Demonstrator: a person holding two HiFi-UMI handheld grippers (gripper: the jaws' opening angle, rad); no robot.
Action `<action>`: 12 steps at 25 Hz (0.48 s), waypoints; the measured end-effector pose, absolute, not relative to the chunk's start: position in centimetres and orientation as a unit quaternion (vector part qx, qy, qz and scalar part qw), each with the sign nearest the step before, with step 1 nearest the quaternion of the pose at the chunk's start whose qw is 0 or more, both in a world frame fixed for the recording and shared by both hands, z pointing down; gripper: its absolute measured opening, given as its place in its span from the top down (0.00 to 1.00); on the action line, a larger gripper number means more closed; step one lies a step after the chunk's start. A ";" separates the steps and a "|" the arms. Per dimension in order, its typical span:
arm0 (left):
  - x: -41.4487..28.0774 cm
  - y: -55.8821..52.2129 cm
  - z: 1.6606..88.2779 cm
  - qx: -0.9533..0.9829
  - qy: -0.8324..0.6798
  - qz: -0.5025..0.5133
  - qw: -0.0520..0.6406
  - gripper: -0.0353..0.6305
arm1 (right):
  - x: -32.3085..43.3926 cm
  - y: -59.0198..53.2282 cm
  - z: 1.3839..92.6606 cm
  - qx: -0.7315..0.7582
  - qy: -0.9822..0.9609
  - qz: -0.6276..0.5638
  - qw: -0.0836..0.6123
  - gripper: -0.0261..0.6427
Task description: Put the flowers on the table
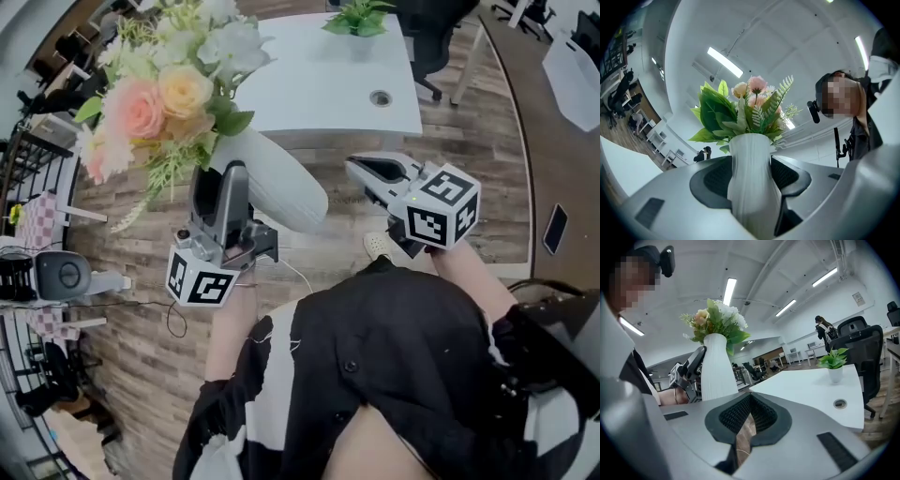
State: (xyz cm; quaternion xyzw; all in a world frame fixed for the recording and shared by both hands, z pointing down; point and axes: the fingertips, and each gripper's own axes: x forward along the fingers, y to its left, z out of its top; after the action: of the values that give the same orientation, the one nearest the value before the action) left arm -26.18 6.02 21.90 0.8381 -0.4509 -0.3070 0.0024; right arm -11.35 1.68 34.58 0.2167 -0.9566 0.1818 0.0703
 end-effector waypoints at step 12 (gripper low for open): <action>-20.8 -11.5 21.6 0.830 -0.462 -0.313 0.006 0.55 | -4.2 -16.7 35.4 0.224 -0.948 0.210 0.085 0.94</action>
State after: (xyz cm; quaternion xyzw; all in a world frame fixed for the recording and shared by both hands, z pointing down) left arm -20.83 -11.50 21.56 0.8301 -0.4618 -0.3126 0.0056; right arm -4.21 -16.66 35.43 0.2237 -0.9480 0.2097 0.0854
